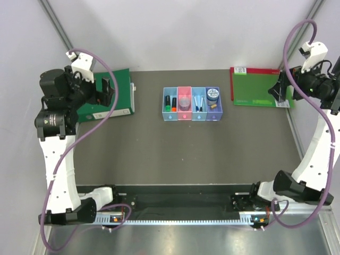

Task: Sort the stationery into containers
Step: Reset both arms

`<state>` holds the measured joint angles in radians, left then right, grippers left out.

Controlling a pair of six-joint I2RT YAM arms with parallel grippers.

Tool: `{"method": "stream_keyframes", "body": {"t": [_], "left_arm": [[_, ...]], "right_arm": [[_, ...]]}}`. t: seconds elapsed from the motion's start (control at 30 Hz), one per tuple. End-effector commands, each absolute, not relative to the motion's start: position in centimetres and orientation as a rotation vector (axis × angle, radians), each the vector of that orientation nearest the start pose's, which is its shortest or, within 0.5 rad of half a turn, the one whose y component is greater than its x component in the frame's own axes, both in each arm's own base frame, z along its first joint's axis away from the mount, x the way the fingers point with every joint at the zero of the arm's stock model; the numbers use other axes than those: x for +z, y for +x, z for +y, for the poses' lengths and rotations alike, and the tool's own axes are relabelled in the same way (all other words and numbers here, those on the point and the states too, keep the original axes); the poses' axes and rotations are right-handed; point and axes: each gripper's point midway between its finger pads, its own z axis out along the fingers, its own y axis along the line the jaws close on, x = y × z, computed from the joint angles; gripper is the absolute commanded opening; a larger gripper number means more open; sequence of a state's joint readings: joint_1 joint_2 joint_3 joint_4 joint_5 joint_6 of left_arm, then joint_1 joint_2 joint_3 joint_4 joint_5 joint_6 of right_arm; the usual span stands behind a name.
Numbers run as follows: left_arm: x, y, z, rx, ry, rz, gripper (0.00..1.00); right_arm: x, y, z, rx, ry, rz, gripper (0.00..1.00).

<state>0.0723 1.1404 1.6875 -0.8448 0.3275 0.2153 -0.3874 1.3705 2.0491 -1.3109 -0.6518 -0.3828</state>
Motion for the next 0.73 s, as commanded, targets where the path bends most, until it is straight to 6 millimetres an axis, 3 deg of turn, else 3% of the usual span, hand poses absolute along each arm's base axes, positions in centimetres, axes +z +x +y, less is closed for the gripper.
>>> {"method": "stream_keyframes", "body": {"t": [0.0, 0.07, 0.1, 0.2, 0.7], "left_arm": [[42.3, 29.9, -1.9, -0.188, 0.302, 1.815, 0.99], [41.9, 29.7, -1.7, -0.258, 0.299, 1.821, 0.99], [41.8, 29.6, -0.3, -0.246, 0.251, 1.826, 0.99], [41.3, 29.6, 0.8, -0.243, 0.236, 1.833, 0.99], [41.2, 29.4, 0.4, -0.255, 0.244, 1.809, 0.99]], "right_arm": [[41.3, 25.0, -1.4, 0.130, -0.465, 2.033, 1.00], [40.5, 24.4, -1.8, 0.094, -0.441, 2.050, 1.00], [41.2, 23.8, -1.6, 0.061, -0.440, 2.015, 0.99], [40.9, 23.1, -1.4, 0.054, -0.435, 2.010, 1.00], [41.9, 23.6, -0.7, 0.104, -0.397, 1.968, 1.00]]}}
